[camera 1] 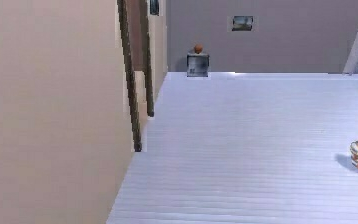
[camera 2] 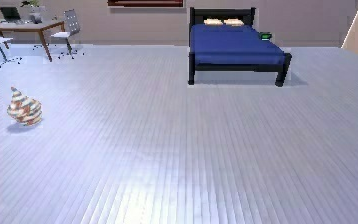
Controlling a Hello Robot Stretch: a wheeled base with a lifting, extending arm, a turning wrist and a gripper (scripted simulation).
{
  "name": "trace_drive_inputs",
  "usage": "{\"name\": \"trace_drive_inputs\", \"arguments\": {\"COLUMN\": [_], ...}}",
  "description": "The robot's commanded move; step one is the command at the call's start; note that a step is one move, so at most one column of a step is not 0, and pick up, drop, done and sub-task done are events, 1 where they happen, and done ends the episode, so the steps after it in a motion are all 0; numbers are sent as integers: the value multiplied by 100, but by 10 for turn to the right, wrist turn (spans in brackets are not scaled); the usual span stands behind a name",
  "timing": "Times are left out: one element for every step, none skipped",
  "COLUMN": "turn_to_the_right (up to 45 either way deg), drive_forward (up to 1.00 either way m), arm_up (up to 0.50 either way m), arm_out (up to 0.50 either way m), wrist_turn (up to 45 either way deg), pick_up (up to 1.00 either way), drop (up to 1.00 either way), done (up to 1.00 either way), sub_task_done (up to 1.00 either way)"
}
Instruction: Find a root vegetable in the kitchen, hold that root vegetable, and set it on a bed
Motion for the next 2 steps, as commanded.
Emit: {"name": "trace_drive_inputs", "arguments": {"turn_to_the_right": [-30,0], "drive_forward": [0,100], "arm_up": [0,0], "arm_out": [0,0], "wrist_turn": [0,0], "pick_up": [0,0], "drop": [0,0], "done": [0,0], "sub_task_done": [0,0]}}
